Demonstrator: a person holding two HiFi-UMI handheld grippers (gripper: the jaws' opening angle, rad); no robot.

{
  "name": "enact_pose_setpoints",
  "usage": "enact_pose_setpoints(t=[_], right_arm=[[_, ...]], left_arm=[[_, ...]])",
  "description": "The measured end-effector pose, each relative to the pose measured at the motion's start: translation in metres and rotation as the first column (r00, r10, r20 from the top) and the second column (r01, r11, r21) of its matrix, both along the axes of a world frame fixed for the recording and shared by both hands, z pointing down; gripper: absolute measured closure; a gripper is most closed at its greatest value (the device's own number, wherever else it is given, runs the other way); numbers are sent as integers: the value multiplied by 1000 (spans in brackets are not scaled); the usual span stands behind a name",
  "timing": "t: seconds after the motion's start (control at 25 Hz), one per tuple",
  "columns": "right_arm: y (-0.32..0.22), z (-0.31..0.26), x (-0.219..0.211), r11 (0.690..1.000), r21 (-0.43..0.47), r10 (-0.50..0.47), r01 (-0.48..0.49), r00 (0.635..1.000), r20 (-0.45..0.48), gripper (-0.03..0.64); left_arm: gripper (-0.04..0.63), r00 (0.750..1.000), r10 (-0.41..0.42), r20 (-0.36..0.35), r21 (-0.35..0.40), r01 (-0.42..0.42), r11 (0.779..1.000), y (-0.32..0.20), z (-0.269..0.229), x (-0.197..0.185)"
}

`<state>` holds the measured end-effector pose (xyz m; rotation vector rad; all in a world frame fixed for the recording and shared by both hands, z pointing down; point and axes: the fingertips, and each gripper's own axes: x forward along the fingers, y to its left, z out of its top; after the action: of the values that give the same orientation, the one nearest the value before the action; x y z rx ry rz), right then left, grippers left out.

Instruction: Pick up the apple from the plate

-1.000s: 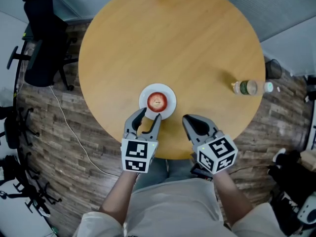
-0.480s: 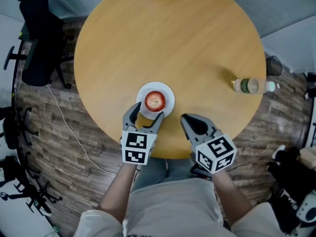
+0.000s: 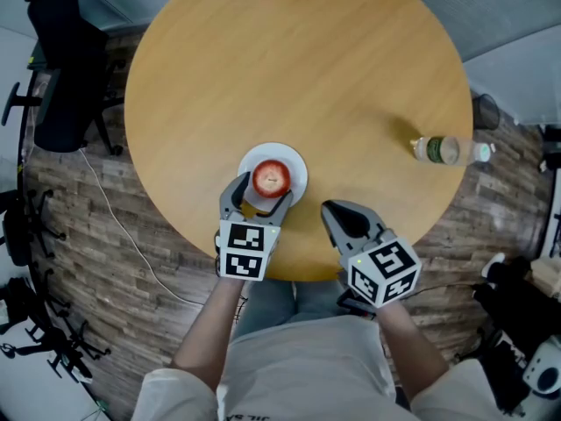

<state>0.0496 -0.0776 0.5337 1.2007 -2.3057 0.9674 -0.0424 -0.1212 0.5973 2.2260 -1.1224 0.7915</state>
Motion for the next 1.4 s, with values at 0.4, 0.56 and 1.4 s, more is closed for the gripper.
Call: enact_pose_setpoints(t=[0.4,0.56,1.4], right_arm=[[-1,4,6,1000,-13,6,-6,1000,-2,581],[-2,5,5,1000,-18,5,-5,1000,-2,581],[1,2,7,1000,-13,6,-6,1000,-2,581]], left_arm=[[224,1000,7,5,-19,-7,1000,-6,10,8],[224,1000,3,7,-23,-3,1000,-9,13,8],[222,999,-14,28,-9,14,1000,-10,11,5]])
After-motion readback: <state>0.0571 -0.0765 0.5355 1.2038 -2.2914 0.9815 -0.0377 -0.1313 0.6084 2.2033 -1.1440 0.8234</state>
